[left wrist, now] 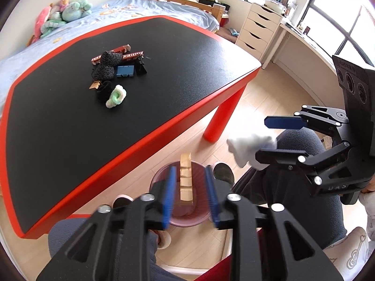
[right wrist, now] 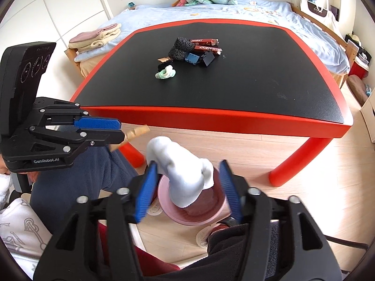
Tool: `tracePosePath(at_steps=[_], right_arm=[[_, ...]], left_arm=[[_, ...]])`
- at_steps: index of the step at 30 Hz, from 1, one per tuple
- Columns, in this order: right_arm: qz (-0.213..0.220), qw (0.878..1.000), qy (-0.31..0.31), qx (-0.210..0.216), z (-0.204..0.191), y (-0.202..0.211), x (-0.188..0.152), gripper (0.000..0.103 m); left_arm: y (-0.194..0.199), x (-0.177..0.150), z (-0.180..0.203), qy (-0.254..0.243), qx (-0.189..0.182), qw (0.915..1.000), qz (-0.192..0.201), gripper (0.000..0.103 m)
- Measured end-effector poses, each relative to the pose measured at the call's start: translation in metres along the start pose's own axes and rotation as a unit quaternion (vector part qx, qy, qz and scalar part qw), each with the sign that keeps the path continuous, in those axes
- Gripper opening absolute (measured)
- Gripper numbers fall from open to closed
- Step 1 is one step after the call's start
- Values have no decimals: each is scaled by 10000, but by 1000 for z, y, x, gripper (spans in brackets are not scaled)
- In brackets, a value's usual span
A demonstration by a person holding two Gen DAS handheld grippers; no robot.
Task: Collect trash
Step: 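Open the right tool to drop the sock while the left tool releases the clothespin, then grasp the green-white tissue ball with the left tool while the right tool grasps the black clip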
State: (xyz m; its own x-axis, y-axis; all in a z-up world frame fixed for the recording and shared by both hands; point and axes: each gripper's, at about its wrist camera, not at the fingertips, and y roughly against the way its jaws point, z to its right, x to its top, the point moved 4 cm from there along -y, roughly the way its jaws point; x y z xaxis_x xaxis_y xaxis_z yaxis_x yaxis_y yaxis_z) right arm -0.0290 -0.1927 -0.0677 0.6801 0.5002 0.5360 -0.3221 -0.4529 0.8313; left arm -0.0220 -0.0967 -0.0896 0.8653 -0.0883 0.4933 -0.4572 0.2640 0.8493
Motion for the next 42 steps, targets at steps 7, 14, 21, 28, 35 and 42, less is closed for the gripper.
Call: tracePosePath(at_steps=[7, 14, 21, 28, 35, 42], right_arm=[[-64, 9998, -148, -77, 7, -3, -2, 92], [-41, 9996, -253, -75, 8, -3, -1, 93], [-14, 9995, -304, -61, 9, -1, 3, 93], [4, 9994, -333, -100, 10, 0, 14, 96], [139, 9995, -269, -128, 13, 2, 39, 97], [199, 9994, -235, -168, 20, -4, 70, 97]], left_arm=[[4, 0, -12, 275, 168, 9994, 126, 91], [9, 0, -20, 350, 255, 9989, 182, 95], [13, 2, -28, 460, 316, 9982, 239, 95], [20, 11, -37, 521, 366, 9974, 331, 95], [20, 26, -47, 529, 423, 9969, 396, 95], [13, 42, -55, 501, 431, 9971, 390, 95]])
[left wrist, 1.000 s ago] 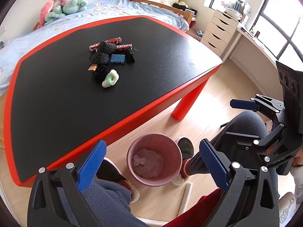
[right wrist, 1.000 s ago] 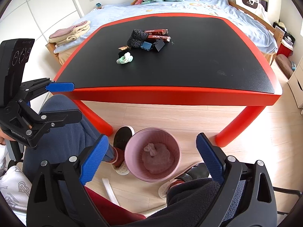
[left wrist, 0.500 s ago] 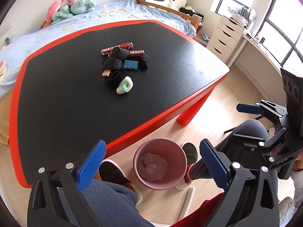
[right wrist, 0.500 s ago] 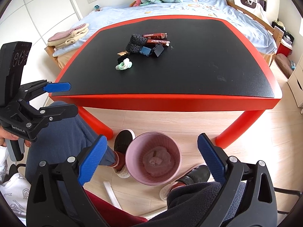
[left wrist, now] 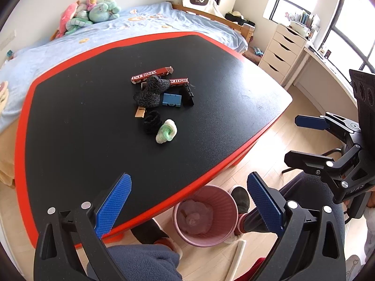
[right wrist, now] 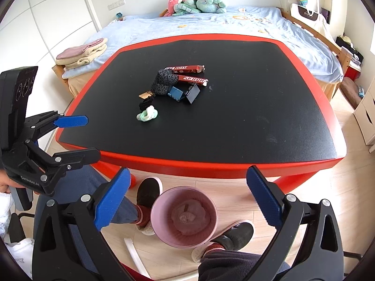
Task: Collect trash
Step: 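Grasp the green-white tissue ball with the left tool while the right tool grasps the black clip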
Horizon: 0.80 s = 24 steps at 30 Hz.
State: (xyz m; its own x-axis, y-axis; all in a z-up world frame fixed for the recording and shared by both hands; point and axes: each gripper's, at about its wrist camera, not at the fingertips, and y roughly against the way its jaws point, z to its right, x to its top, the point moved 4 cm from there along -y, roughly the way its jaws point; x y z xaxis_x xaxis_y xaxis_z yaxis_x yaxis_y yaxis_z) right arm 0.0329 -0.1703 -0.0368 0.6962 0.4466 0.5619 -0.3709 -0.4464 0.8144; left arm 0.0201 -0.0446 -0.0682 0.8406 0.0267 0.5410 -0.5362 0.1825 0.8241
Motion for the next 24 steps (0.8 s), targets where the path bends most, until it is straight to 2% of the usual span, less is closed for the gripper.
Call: tracePosePath(at_steps=[12, 24], right_arm=[[-89, 9999, -45, -35, 15, -41, 56, 97], [-335, 9994, -94, 24, 23, -94, 80, 97]], left_arm=[[-31, 23, -14, 37, -132, 9998, -149, 95], [-60, 28, -22, 133, -327, 9990, -274, 95]])
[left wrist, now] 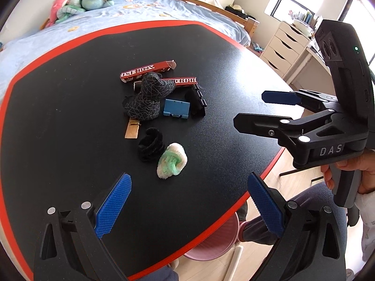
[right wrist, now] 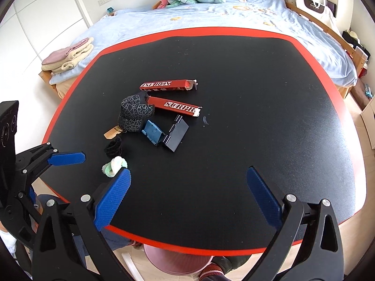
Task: Collect trash
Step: 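Grasp the green-white tissue ball with the left tool while the right tool grasps the black clip, then carry tissue ball and black clip to the wastebasket and open both tools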
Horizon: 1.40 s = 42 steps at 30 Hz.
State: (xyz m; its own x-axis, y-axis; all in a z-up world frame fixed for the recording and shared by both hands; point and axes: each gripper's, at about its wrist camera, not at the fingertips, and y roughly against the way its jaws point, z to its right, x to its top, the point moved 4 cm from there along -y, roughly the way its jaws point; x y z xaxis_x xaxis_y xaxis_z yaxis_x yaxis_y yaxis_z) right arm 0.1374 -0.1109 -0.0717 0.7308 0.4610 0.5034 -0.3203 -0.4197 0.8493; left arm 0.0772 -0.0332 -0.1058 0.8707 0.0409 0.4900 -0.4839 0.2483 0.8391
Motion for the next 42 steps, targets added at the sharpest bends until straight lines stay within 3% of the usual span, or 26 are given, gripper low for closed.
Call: tracePosePath(at_steps=[7, 10, 12, 19, 32, 42], right_arm=[[-60, 9999, 48, 75, 0, -21, 12, 97], [-67, 9999, 72, 101, -1, -28, 15, 97], [-82, 9999, 84, 121, -1, -32, 17, 94], [-180, 9997, 147, 116, -4, -46, 21, 71], [-91, 9992, 372, 136, -12, -52, 27, 19], [27, 9992, 392, 105, -12, -46, 26, 13]], left_arm=[[-6, 3, -4, 25, -70, 10000, 39, 94], [-10, 2, -3, 21, -123, 9999, -19, 83], [-12, 1, -3, 22, -150, 9999, -37, 80], [-15, -2, -7, 7, -90, 10000, -41, 66], [-15, 2, -16, -34, 199, 9998, -46, 22], [-12, 0, -18, -17, 152, 9999, -49, 19]])
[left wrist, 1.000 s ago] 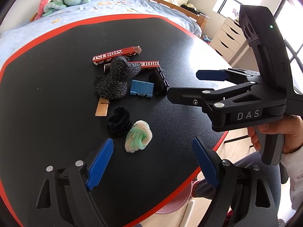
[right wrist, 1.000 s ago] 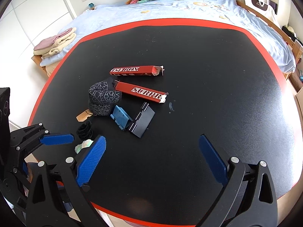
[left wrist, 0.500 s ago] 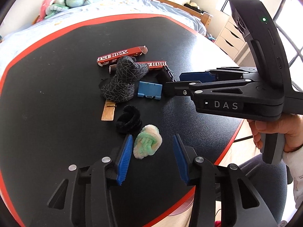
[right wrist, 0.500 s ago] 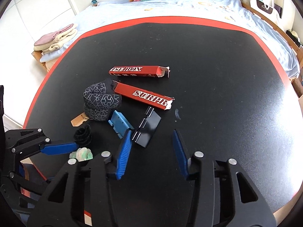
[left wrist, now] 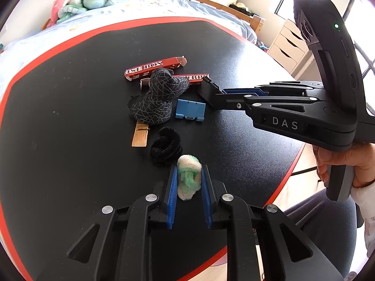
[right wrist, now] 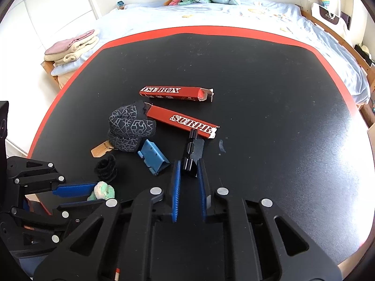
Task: Collect trash
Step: 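Carry tissue ball and black clip to the wastebasket and open both tools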
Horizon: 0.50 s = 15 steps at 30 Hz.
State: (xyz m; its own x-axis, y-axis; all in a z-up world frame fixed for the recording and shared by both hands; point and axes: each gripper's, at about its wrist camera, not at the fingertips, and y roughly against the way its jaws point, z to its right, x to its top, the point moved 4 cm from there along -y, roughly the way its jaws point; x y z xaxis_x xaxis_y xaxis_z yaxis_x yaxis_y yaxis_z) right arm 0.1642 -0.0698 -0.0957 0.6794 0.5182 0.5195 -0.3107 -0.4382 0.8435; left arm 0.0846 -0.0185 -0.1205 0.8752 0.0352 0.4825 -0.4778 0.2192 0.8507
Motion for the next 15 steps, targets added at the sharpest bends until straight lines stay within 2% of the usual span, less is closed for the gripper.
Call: tracePosePath(at_steps=[15], right_arm=[[190, 9998, -39, -5, -2, 33, -10, 7]], left_arm=[[19, 3, 9, -56, -65, 9999, 142, 18]])
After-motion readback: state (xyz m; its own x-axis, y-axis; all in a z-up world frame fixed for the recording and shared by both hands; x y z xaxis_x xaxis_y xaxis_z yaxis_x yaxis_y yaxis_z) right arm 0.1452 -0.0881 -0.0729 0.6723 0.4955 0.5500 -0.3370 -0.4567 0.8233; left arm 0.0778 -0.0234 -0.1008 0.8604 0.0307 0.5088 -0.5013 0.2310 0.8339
